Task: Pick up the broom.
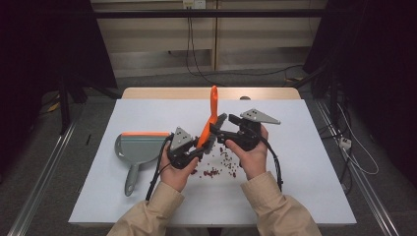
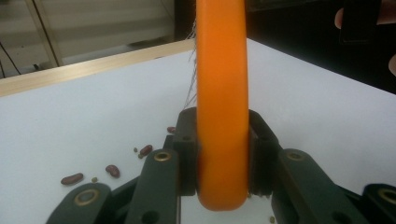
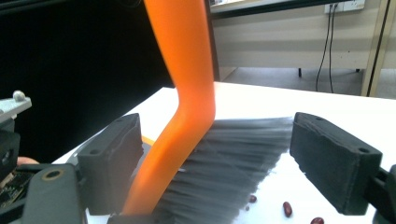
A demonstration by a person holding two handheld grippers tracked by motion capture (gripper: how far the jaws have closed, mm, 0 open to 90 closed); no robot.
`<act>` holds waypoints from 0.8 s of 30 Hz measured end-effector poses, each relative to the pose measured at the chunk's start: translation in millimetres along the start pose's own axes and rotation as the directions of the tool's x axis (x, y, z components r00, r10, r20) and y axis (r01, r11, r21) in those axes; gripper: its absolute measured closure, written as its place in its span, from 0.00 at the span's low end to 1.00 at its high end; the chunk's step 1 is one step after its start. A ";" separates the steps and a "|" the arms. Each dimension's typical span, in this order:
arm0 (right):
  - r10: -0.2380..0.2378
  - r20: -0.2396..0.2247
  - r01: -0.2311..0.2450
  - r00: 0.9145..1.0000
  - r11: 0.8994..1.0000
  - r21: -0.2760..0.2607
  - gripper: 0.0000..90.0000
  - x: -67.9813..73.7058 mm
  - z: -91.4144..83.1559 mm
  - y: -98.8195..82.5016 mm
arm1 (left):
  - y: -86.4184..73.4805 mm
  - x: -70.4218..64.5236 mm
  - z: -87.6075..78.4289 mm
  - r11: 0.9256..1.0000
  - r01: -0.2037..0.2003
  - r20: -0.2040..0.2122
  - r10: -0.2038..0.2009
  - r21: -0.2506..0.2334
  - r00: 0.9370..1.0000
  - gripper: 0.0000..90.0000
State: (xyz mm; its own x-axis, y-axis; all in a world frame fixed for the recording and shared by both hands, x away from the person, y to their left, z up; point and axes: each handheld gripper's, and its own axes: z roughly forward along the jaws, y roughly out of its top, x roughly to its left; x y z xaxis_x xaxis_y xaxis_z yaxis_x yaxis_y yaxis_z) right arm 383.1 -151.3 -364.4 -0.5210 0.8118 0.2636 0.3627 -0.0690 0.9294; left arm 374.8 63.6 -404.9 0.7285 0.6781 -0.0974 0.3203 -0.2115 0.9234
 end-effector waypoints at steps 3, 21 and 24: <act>-0.011 0.015 0.011 1.000 1.000 0.016 0.16 2.6 2.9 -3.8 | -0.6 0.4 0.1 1.000 -0.002 -0.007 0.002 0.003 1.000 0.79; 0.016 0.075 -0.021 0.997 0.998 0.064 0.17 20.2 25.7 -13.9 | -3.6 -5.5 0.5 1.000 0.020 -0.038 -0.021 -0.019 0.999 0.79; 0.043 0.083 -0.049 0.996 0.997 0.066 0.20 21.1 29.6 -15.1 | -3.0 -7.7 -0.9 1.000 0.004 -0.046 -0.005 -0.031 0.999 0.78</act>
State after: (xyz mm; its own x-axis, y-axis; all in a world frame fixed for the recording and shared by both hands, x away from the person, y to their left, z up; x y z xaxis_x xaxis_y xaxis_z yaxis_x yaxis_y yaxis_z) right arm 389.5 -116.0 -380.6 -0.4387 0.8536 0.2811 0.4378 -0.0702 0.8963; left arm 367.7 59.6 -406.6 0.6978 0.7112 -0.0850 0.3045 -0.1871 0.9340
